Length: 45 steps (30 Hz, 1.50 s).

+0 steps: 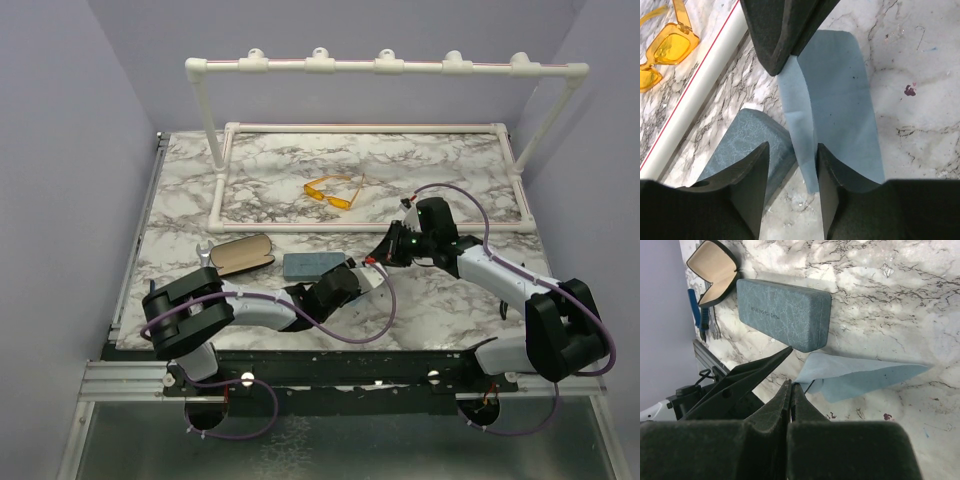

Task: Organize the sunglasses
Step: Adjust the glasses cleaning cloth at the center of the board.

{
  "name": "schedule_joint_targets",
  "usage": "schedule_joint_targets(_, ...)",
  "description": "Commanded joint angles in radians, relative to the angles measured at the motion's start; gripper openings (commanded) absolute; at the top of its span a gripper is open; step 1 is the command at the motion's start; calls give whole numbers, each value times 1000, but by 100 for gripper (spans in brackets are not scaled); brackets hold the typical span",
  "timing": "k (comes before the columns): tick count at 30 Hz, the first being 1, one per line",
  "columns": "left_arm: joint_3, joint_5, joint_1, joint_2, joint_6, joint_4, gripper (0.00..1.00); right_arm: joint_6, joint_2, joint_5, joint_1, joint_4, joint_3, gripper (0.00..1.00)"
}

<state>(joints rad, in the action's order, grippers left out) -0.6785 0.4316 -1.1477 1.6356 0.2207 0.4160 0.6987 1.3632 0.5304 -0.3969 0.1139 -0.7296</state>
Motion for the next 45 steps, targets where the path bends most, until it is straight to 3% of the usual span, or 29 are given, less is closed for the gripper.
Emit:
schedule_joint_targets(1, 7, 1, -3, -55, -20, -115, 41, -25, -4, -29, 10, 18, 11, 1)
schedule_joint_targets(15, 21, -117, -3, -57, -106, -194, 30, -53, 4, -45, 16, 46, 0, 1)
schedule_joint_targets(21, 10, -97, -3, -58, -88, -194, 3, -73, -5, -70, 21, 75, -1, 1)
schedule_joint_targets(24, -5, -94, -3, -71, -70, -230, 0, -106, -23, -114, 26, 125, -13, 1)
schedule_joint_targets(32, -91, -39, -3, -123, 127, -275, 0, -148, -85, -157, 68, 180, -37, 1)
schedule_joint_targets(38, -109, -9, 25, -104, 340, -95, 0, -183, -80, -162, 133, 164, -96, 1)
schedule_joint_targets(45, -152, -68, 83, -55, 547, 98, 0, -284, -68, -252, 144, 260, -228, 1)
